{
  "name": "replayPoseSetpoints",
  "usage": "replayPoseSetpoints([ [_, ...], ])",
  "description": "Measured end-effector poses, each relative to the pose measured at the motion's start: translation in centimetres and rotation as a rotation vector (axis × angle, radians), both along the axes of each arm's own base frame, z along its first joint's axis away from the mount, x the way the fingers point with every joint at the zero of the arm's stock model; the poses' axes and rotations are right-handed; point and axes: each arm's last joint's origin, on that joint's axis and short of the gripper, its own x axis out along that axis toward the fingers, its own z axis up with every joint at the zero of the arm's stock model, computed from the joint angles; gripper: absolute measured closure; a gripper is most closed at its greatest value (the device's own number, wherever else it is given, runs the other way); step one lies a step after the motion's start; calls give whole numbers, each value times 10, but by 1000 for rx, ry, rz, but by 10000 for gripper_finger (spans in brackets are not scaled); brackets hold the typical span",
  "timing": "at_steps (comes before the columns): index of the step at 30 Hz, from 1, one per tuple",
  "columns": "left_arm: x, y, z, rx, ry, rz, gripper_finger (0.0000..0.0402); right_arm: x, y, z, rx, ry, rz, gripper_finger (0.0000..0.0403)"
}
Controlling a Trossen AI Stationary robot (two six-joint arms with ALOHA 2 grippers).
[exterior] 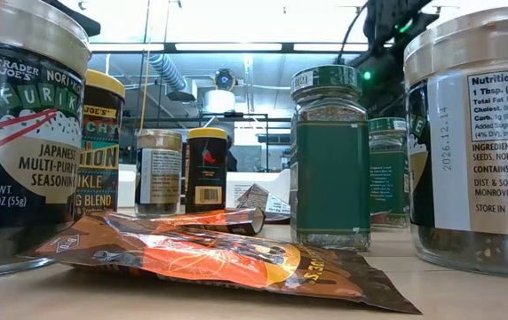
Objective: Sort spices by type
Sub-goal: Put the right yellow seasoning bottle into the top black bin
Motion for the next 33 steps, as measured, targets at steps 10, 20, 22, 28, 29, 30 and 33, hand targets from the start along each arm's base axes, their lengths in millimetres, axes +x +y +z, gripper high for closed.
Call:
replayPoseSetpoints([
  [10, 0, 0, 0, -39, -22, -5, 361, 30, 28, -47, -125, 418, 623, 208],
  [20, 0, 0, 0, -70, -41, -9, 361, 46, 39, -110, -328, 700, 904, 208],
  [22, 0, 0, 0, -71, -42, -10, 361, 46, 42, -114, -351, 681, 891, 208],
  [28, 0, 0, 0, -90, -53, -12, 361, 43, 49, -129, -309, 599, 838, 208],
  [29, 0, 0, 0, -90, -53, -12, 361, 41, 50, -130, -295, 598, 833, 208],
  [30, 0, 0, 0, -90, -54, -12, 361, 39, 50, -132, -282, 597, 826, 208],
  [33, 0, 0, 0, -90, -53, -12, 361, 36, 50, -132, -268, 598, 802, 208],
])
